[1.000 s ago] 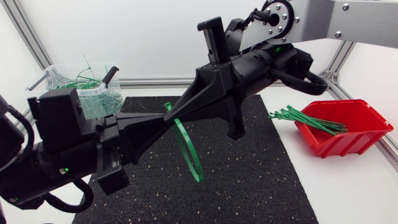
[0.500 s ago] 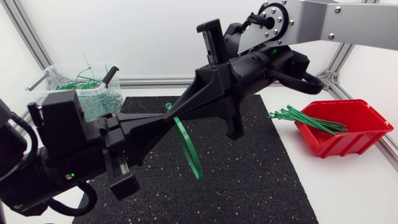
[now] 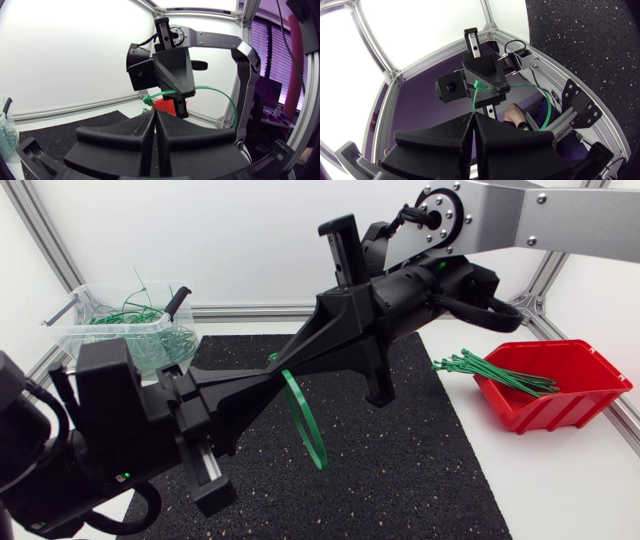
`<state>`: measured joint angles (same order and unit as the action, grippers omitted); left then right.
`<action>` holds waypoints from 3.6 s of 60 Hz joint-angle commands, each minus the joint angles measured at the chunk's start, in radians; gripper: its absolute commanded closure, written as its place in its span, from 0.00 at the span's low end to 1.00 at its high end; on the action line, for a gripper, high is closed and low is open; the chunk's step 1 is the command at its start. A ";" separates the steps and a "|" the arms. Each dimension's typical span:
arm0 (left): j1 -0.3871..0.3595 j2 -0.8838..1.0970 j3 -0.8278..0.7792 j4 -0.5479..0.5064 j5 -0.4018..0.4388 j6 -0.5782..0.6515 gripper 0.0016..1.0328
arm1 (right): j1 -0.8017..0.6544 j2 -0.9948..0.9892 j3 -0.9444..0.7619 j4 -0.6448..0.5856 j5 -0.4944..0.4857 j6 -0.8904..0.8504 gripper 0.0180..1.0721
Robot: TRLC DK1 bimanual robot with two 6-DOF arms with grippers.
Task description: Take a green cable tie from the red box, thread the tail through the head to close it, then place it in the transparent bin on the left.
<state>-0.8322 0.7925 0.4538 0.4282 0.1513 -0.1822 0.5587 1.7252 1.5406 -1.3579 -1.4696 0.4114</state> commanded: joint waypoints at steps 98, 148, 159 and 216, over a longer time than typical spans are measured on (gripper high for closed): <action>-0.059 -0.076 0.013 -0.028 -0.016 0.020 0.97 | -0.013 0.050 0.024 -0.158 0.000 -0.186 0.69; -0.056 -0.064 0.016 -0.029 -0.016 0.020 0.97 | -0.072 0.004 0.018 -0.216 0.009 -0.260 0.69; -0.061 -0.059 0.020 -0.031 -0.016 0.018 0.97 | -0.114 0.031 0.039 -0.216 0.018 -0.270 0.69; -0.059 -0.053 0.022 -0.032 -0.016 0.018 0.97 | -0.057 0.152 0.199 -0.336 0.026 -0.387 0.70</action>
<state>-0.8852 0.7292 0.4545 0.3832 0.1329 -0.1818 0.4870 1.8835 1.7233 -1.6730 -1.4429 0.0429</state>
